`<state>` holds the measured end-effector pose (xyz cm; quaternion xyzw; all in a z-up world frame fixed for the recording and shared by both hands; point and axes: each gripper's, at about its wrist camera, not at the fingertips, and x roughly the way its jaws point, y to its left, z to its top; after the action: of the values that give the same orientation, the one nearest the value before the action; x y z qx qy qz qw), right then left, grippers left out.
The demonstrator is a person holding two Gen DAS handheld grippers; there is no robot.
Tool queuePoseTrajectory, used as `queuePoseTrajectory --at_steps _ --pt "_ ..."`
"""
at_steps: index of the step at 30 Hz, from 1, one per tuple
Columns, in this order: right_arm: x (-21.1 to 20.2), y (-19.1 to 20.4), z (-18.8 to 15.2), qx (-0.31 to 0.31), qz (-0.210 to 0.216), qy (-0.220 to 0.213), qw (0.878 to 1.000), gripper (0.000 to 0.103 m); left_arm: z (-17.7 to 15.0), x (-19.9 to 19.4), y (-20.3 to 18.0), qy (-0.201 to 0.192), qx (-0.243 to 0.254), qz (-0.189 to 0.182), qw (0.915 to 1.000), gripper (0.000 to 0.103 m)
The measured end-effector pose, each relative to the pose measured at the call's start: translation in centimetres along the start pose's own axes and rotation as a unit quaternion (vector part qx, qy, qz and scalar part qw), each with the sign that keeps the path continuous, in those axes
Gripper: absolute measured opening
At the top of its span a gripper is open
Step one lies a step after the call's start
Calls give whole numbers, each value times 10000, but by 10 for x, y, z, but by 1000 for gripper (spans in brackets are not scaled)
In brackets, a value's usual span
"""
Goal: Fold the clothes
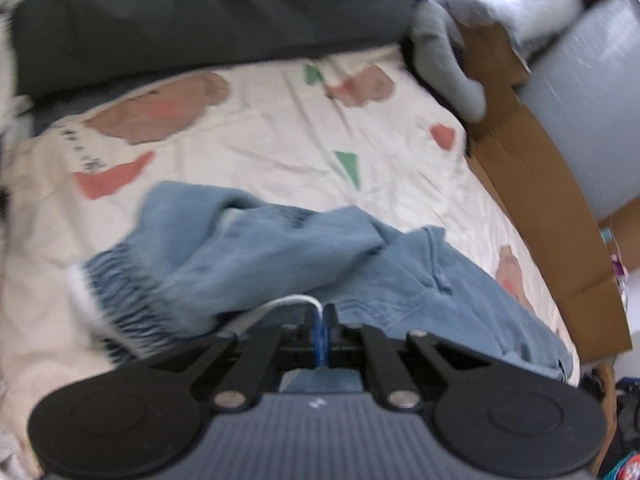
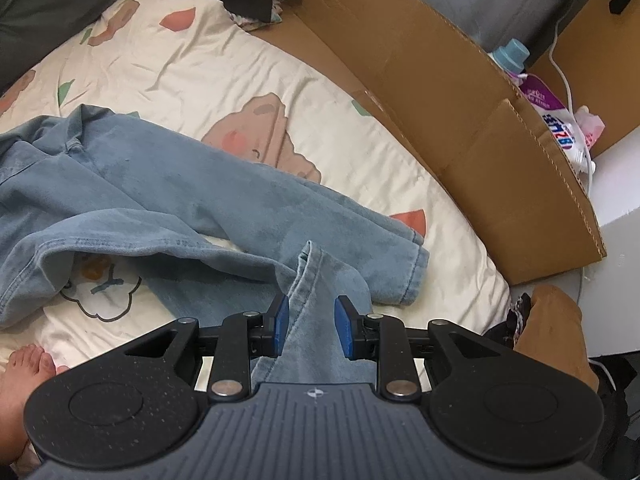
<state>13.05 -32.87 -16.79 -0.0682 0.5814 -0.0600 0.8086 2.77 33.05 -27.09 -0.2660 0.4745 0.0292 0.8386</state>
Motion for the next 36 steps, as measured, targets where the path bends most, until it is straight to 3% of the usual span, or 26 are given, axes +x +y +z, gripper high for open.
queuePoseTrajectory --at_steps 14,17,19,25,36 --pt "3 15 18 -130 223 26 9997 33 -11 57 -40 796 391 -239 9958 3" --pt "1 18 20 -156 255 13 9996 33 -12 52 -38 833 294 -374 9954 13" --pt "0 19 22 -174 277 4 9995 33 -12 45 -35 816 234 -426 9955 20" --pt "-4 24 26 -206 333 -57 9992 33 -6 12 -17 656 116 -271 9974 26" --pt "-7 38 37 -313 485 -180 9982 36 9 -42 45 174 -349 481 9981 29"
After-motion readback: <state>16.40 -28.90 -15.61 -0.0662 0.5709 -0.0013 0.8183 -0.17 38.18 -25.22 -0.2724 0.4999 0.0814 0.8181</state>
